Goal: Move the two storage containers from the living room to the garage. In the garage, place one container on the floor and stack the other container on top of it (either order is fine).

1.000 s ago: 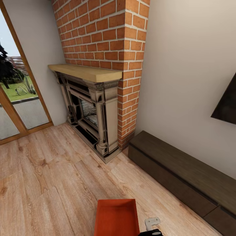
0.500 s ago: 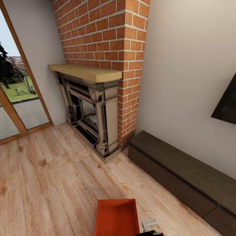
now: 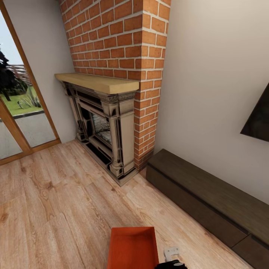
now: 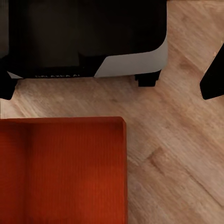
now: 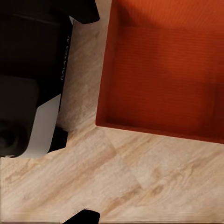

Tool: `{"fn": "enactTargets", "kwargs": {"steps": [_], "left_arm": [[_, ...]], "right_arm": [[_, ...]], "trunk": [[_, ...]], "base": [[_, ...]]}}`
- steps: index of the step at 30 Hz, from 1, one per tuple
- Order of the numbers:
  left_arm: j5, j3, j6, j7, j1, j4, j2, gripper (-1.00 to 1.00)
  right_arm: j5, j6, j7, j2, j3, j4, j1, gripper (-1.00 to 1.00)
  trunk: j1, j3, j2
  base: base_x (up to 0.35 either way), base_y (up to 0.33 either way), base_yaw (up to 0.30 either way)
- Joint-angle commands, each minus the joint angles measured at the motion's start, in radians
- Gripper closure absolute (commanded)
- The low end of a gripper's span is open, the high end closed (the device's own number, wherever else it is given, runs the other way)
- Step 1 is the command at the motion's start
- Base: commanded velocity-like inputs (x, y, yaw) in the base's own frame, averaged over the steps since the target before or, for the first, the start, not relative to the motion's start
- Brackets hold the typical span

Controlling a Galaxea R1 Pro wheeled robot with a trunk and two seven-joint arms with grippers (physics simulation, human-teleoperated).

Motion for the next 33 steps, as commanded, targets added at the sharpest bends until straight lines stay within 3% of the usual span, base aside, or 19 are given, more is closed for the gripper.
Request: {"fn": "enactTargets", "kwargs": {"steps": [1, 10, 33], "left_arm": [[0.01, -0.008, -0.004, 0.002, -0.004, 0.001, 0.001, -1.0], [0.027, -0.007, -0.039, 0.016, -0.014, 0.001, 0.002, -1.0], [0.037, -0.007, -0.086, 0.017, -0.014, 0.002, 0.002, -1.0]], "right_arm": [[0.005, 0.009, -0.006, -0.001, 0.006, -0.003, -0.004, -1.0], [0.001, 0.016, -0.013, 0.0, 0.006, -0.002, -0.039, -1.0], [-0.001, 0.004, -0.012, -0.006, -0.001, 0.01, -0.044, -1.0]], "trunk": [[0.0, -0.002, -0.001], [0.0, -0.002, -0.001], [0.0, -0.002, -0.001]], "base": [[0.0, 0.0, 0.0], [0.0, 0.0, 0.0], [0.0, 0.0, 0.0]]}}
